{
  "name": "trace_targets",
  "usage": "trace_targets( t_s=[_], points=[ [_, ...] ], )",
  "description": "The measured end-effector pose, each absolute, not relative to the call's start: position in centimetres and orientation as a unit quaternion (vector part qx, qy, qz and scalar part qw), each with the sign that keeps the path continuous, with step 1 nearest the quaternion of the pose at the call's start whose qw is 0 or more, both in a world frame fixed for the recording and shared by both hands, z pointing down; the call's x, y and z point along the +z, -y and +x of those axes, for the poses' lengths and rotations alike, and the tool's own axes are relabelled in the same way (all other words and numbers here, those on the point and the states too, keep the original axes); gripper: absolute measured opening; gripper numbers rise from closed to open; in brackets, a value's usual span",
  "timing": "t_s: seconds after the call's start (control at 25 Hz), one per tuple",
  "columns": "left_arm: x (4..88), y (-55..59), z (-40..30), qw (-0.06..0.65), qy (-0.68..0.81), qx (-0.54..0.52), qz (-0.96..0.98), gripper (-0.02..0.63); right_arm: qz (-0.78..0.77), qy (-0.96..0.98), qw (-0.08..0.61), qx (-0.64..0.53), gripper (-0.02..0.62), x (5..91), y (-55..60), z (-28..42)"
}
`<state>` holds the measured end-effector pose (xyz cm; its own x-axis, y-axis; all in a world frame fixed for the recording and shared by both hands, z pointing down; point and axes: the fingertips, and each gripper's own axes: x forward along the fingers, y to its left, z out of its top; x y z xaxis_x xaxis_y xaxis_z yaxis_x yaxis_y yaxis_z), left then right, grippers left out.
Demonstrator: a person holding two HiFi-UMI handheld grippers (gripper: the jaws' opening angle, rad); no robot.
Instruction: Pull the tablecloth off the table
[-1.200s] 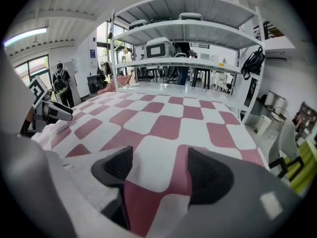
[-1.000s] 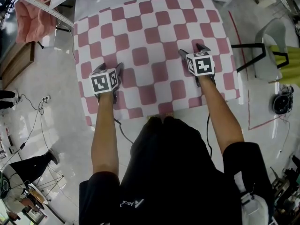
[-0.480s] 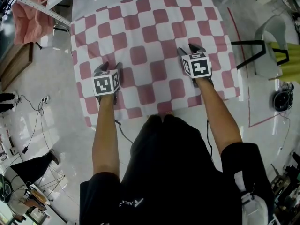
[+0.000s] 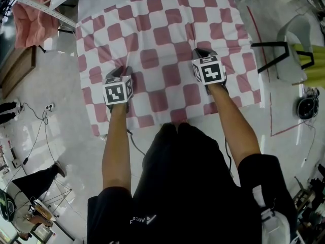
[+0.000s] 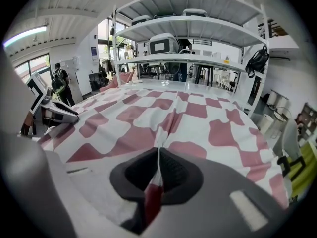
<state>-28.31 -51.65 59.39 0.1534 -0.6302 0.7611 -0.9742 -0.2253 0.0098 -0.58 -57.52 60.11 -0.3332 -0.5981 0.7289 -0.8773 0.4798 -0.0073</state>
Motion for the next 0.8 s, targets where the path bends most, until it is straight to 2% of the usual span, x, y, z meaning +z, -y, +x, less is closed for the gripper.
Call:
trace_targets(
  t_s=[0.24, 0.52, 0.8],
  points=[
    [59.5, 51.3, -28.0, 0.267, 0.567, 0.321, 0.710, 0.016, 0.460, 0.796, 0.326, 0.220, 0.008, 60.1, 57.1, -0.8],
    [57.5, 50.3, -27.9, 0.275, 0.584, 0.264, 0.717, 0.009, 0.451, 0.816, 0.257, 0.257, 0.006, 57.7, 55.8, -1.0],
    [53.3, 46.9, -26.6, 0.270, 0.587, 0.145, 0.749, 0.009, 0.424, 0.845, 0.163, 0.283, 0.006, 54.2, 52.4, -0.5]
  ],
)
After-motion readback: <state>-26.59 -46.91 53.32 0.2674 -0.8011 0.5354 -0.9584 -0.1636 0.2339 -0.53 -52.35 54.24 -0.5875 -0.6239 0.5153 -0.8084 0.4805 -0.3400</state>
